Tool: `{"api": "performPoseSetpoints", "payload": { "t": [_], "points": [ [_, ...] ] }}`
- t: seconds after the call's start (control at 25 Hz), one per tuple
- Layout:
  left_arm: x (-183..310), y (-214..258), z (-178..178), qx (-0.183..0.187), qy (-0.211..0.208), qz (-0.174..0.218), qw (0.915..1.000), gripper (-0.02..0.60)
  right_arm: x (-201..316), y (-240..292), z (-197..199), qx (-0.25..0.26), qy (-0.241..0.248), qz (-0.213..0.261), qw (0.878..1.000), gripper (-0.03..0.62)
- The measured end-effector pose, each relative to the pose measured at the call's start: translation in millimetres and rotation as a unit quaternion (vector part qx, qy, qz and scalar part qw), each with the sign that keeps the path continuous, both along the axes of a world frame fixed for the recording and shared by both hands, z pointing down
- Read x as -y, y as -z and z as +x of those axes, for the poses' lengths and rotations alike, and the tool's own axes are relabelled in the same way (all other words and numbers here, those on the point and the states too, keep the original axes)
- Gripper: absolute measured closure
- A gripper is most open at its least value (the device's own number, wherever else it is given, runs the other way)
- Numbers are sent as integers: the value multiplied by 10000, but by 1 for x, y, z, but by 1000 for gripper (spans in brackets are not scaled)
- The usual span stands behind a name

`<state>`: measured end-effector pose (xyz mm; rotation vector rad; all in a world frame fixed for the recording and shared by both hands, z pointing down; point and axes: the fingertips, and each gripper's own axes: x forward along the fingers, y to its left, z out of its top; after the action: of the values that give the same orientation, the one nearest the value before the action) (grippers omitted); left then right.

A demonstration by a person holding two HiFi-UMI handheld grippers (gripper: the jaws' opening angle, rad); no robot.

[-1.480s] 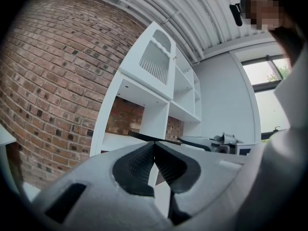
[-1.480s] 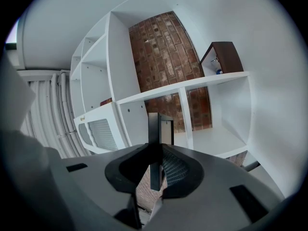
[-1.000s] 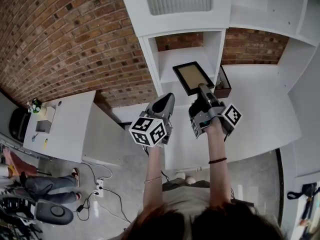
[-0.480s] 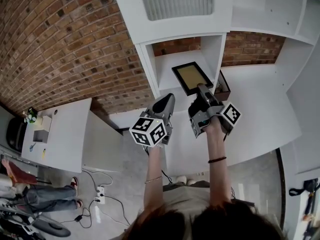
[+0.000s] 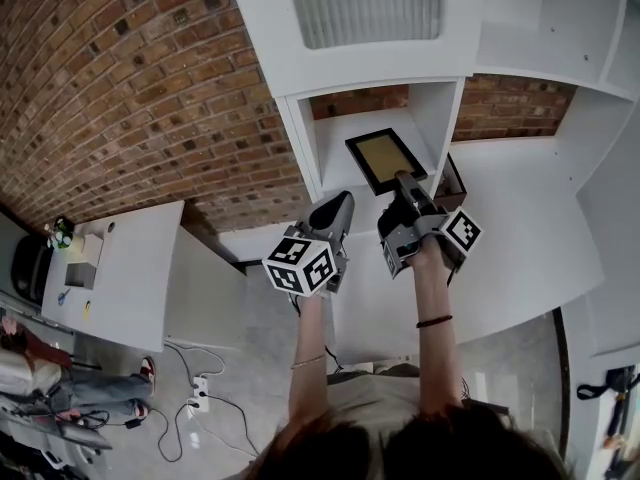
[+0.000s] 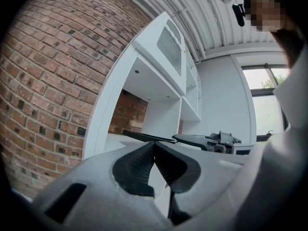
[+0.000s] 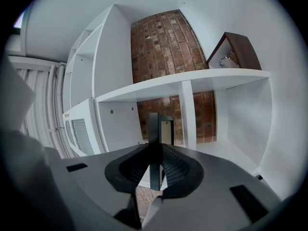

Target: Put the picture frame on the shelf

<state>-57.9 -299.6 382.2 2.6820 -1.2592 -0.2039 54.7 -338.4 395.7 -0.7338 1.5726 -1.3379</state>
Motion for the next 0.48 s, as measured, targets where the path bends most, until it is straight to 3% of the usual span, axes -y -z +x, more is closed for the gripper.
{"api": "performPoseSetpoints", "payload": {
  "t": [0.48],
  "points": [
    [20,-5,3,-7,-148,-125,9998,571,24,-7,-8,-41,65,-171,9998,522]
  ]
}}
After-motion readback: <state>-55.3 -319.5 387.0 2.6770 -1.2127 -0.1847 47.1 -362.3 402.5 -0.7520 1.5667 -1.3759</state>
